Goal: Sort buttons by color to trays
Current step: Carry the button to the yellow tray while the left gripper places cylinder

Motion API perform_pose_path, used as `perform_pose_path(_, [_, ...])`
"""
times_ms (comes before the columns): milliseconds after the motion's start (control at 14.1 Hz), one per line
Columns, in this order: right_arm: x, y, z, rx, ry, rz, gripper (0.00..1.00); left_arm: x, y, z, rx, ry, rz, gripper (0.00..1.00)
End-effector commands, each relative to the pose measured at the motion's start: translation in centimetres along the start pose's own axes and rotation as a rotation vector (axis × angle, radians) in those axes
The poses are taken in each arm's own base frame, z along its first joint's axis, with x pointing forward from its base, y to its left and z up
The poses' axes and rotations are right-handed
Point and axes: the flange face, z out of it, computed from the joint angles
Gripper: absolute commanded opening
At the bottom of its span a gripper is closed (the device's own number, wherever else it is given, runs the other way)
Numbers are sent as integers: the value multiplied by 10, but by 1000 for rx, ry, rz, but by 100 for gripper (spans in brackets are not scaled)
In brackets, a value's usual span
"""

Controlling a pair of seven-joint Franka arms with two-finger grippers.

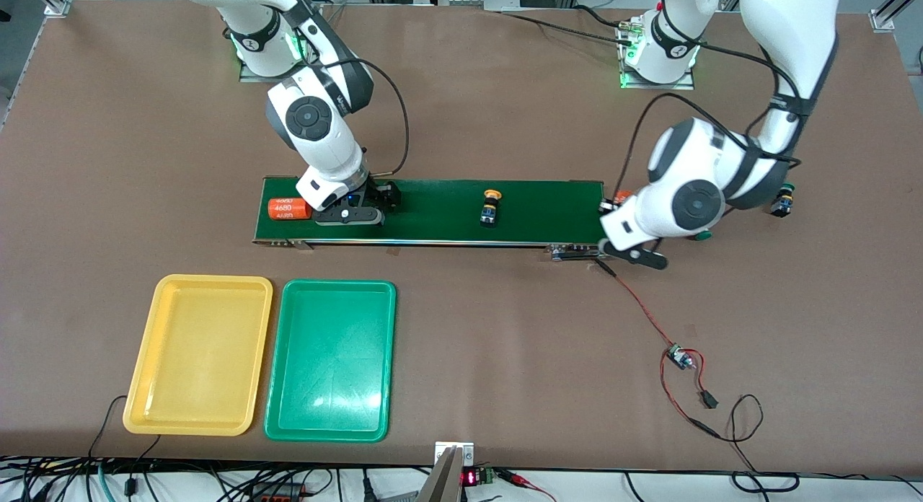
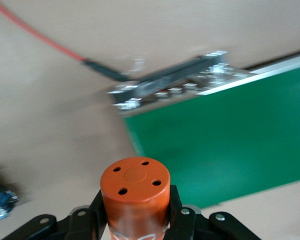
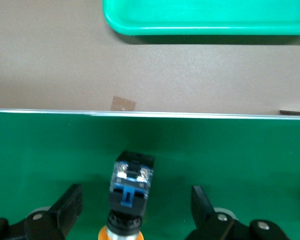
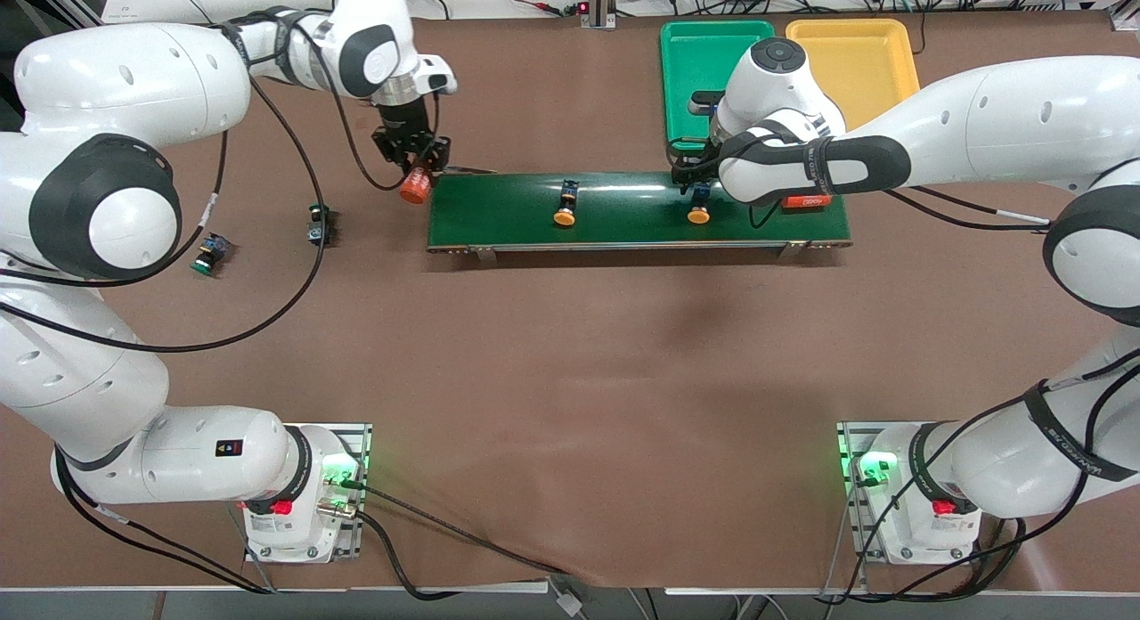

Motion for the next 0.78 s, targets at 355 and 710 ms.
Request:
perform_pose_path(355, [6,-1,10,-5,20,-12,26,2,82,15,-2,35,502,17])
perform_pose_path(710, [33,9,-17,-32,23,-3,11,8,105,38,19,56,919,21])
